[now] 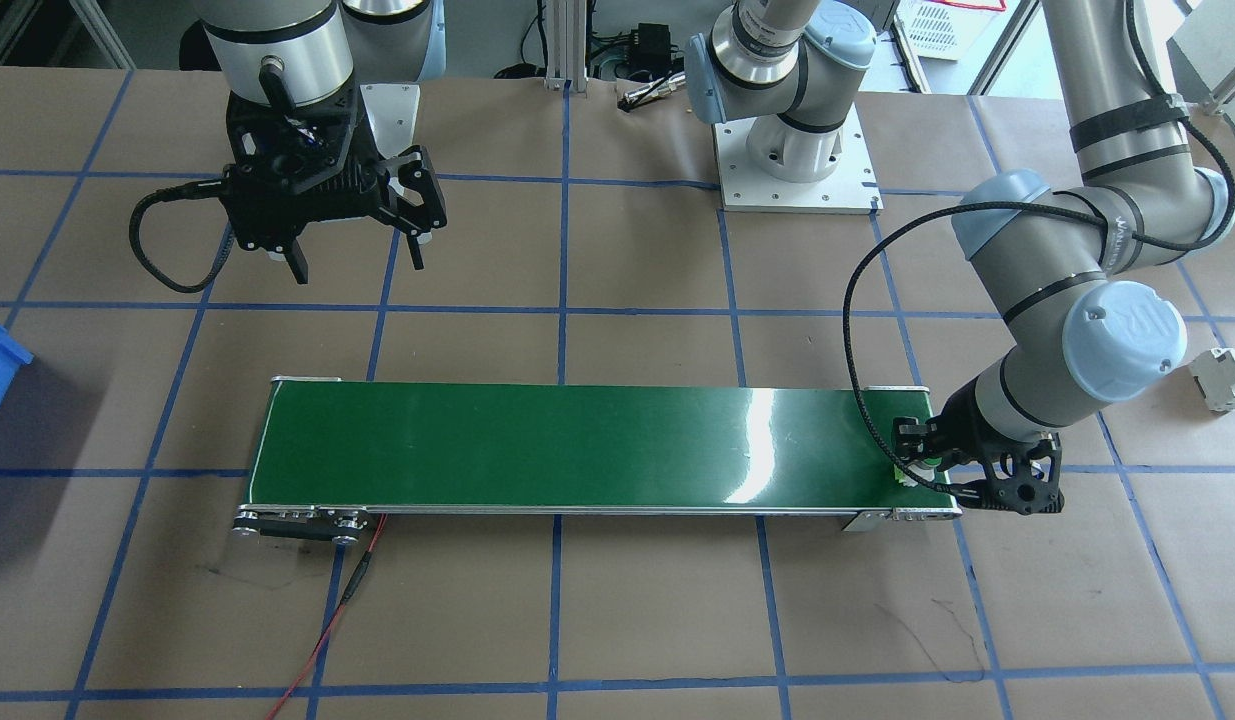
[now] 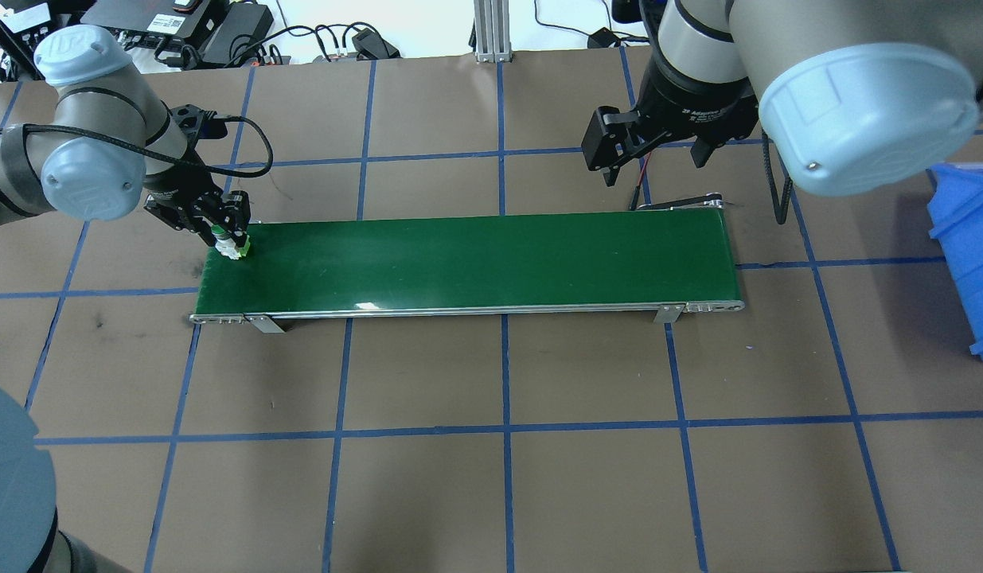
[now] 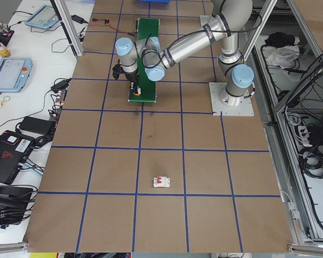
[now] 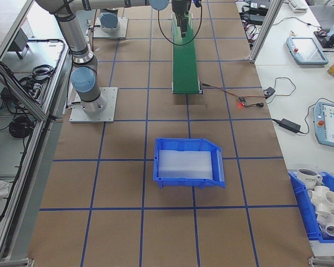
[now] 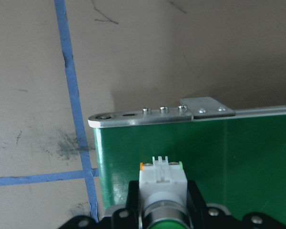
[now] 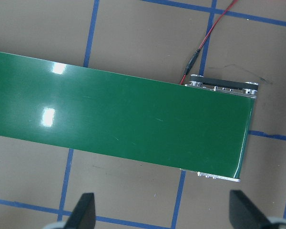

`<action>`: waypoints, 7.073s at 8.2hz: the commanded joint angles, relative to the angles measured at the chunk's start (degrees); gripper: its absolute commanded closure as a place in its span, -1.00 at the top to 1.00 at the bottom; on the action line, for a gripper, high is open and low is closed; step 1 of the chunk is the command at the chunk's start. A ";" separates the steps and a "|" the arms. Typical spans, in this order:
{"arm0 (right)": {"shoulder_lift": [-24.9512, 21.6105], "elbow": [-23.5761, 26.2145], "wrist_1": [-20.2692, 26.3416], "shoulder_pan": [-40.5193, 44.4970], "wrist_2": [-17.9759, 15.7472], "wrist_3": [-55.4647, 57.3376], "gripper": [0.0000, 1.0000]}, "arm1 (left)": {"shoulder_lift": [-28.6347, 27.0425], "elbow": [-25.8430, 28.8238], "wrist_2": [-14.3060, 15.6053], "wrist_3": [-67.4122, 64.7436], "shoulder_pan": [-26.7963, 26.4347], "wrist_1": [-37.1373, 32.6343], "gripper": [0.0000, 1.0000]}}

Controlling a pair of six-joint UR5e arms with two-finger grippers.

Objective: Move button from left to right

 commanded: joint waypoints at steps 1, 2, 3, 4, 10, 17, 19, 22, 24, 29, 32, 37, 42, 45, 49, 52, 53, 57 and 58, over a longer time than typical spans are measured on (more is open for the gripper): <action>0.13 0.00 0.72 0.00 -0.09 -0.68 1.00 | 2.16 -0.44 0.15 -1.91 -0.35 -2.04 1.00; 0.21 0.26 0.37 0.00 0.17 -0.77 1.00 | 5.30 0.17 -0.37 -5.67 -0.87 -2.05 1.00; 0.21 0.70 0.63 0.00 -0.17 -0.77 1.00 | 9.86 -0.44 -0.46 -6.75 -2.79 -2.40 1.00; 0.21 0.79 0.55 0.00 -0.53 -0.68 1.00 | 14.60 -0.53 -0.12 -6.76 -5.68 -5.45 1.00; 5.47 0.62 -8.39 -0.44 0.35 0.20 1.00 | 20.01 -0.09 -1.52 -1.84 -8.08 -6.97 1.00; 12.60 4.57 -11.49 -6.86 2.20 -0.94 1.00 | 21.16 0.35 -2.13 0.54 -8.35 -10.49 1.00; 14.44 6.06 -12.28 -7.21 2.72 -2.09 1.00 | 20.89 0.26 -1.78 0.54 -8.35 -10.49 1.00; 16.03 6.42 -12.99 -7.47 4.29 -2.09 1.00 | 21.59 0.26 -1.69 0.62 -8.44 -10.67 1.00; 16.65 6.42 -13.51 -8.26 5.97 -2.09 0.92 | 21.59 -0.35 -1.78 0.62 -8.26 -10.58 1.00; 16.38 6.51 -13.43 -9.58 10.11 -0.07 1.00 | 22.12 -0.44 -1.08 0.54 -8.26 -10.05 1.00; 16.39 6.51 -13.60 -9.58 9.75 0.02 1.00 | 22.03 -0.01 1.45 0.54 -7.56 -10.32 1.00; 15.77 6.42 -16.85 -9.49 10.54 0.02 1.00 | 22.30 -0.79 2.17 0.36 -7.56 -11.02 1.00; 16.73 5.54 -18.25 -7.30 10.54 9.84 1.00 | 21.24 -1.06 1.47 -0.34 -7.99 -10.31 1.00; 19.28 5.36 -21.77 -4.49 10.63 12.33 1.00 | 22.38 -1.06 1.73 -0.17 -8.26 -10.93 1.00; 21.57 6.42 -21.34 -4.57 4.96 7.34 0.71 | 23.26 -1.15 1.74 -0.17 -8.26 -14.26 1.00; 22.19 6.51 -19.42 -4.75 -3.15 5.14 0.24 | 25.10 -1.23 2.08 -0.17 -8.17 -15.76 1.00; 22.19 6.51 -18.19 -5.36 -4.12 3.81 0.13 | 25.46 -1.23 2.26 -0.08 -8.00 -15.85 1.00; 21.48 3.27 -16.68 -9.83 -4.13 -1.29 -0.65 | 28.61 -1.58 2.26 0.10 -8.08 -17.68 1.00; 21.40 1.86 -15.81 -10.72 -4.22 -3.82 -0.74 | 28.97 -2.46 2.26 0.01 -8.09 -18.13 1.00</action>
